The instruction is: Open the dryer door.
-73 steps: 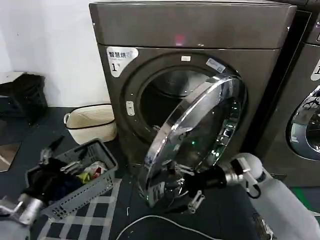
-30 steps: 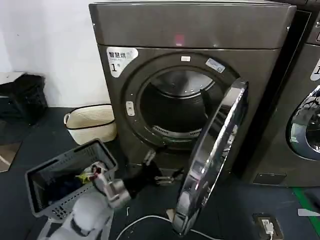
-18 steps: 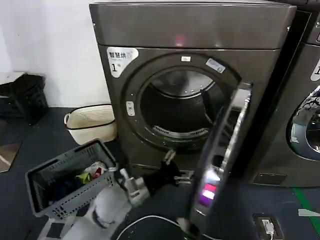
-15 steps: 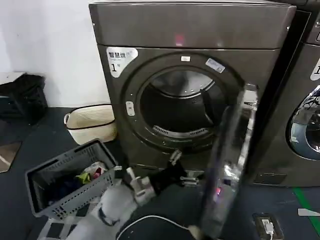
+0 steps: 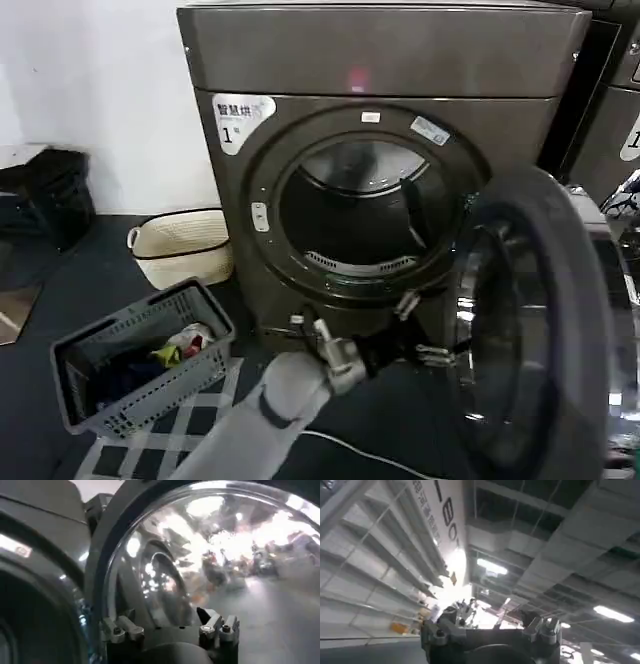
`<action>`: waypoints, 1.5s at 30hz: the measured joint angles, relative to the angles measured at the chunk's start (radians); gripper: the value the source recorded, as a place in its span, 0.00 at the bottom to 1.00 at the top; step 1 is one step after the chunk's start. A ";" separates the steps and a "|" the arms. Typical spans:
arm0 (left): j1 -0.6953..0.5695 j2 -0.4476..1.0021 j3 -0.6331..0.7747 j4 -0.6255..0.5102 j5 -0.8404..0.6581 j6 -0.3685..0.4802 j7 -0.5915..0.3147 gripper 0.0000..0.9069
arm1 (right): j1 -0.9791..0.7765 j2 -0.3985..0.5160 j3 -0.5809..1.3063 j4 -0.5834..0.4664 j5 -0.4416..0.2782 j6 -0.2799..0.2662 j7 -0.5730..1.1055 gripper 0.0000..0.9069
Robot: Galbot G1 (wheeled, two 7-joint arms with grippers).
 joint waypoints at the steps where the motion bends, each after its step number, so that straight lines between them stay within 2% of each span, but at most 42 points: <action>1: -0.008 -0.010 0.007 0.011 0.000 0.000 -0.001 1.00 | -0.001 0.000 0.002 -0.001 -0.002 0.000 0.000 1.00; 7: -0.054 -0.064 0.042 0.079 0.005 0.002 -0.013 1.00 | 0.001 0.009 0.005 0.008 0.000 0.005 0.006 1.00; 15: -0.119 -0.145 0.089 0.187 0.022 0.001 -0.017 1.00 | 0.001 0.031 0.000 0.046 0.042 -0.003 0.014 1.00; 24: -0.191 -0.233 0.122 0.311 0.047 -0.009 -0.017 1.00 | 0.002 0.030 0.015 0.026 -0.001 0.015 0.011 1.00; 33: -0.247 -0.236 0.125 0.410 0.060 -0.017 -0.014 1.00 | -0.007 0.006 0.049 -0.025 -0.014 0.025 0.041 1.00; 45: -0.245 -0.236 0.127 0.417 0.063 -0.012 -0.011 1.00 | -0.034 -0.070 0.097 -0.134 -0.066 -0.074 0.156 1.00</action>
